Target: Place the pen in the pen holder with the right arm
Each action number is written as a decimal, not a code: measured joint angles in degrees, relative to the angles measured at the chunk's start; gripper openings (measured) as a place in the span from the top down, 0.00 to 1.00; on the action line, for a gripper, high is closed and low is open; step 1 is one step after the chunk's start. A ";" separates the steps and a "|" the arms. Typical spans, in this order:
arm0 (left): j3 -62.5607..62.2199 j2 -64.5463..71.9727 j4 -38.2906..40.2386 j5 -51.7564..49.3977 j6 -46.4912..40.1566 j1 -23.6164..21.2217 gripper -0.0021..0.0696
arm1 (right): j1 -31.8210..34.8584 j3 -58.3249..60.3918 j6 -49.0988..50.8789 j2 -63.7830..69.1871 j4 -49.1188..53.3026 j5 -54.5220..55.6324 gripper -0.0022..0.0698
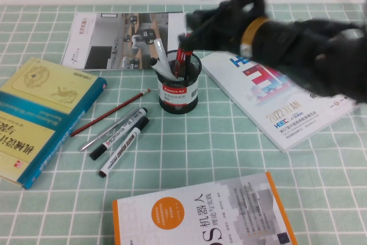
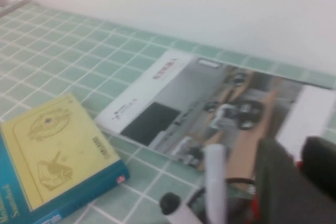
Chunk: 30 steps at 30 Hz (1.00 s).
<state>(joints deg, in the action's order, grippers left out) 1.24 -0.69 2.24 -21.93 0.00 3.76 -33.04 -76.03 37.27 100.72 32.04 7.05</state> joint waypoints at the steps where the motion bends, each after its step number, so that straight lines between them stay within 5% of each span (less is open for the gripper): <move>1: 0.00 0.00 0.00 0.00 0.00 0.00 0.98 | -0.11 0.20 1.58 -1.66 1.99 -2.26 0.90; 11: 0.00 0.00 0.00 0.00 0.00 0.00 0.98 | -3.50 16.47 5.88 -26.38 7.44 -11.31 0.99; 18: 0.00 0.00 0.00 0.00 0.00 0.00 0.98 | -4.32 29.88 6.11 -41.07 1.19 -20.82 1.00; 30: 0.00 0.00 0.00 0.00 0.00 0.00 0.98 | -4.44 42.13 6.06 -47.61 3.00 -25.33 1.00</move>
<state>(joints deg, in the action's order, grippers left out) 1.24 -0.69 2.24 -21.93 0.00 3.76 -37.49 -33.90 43.34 53.11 35.05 -18.28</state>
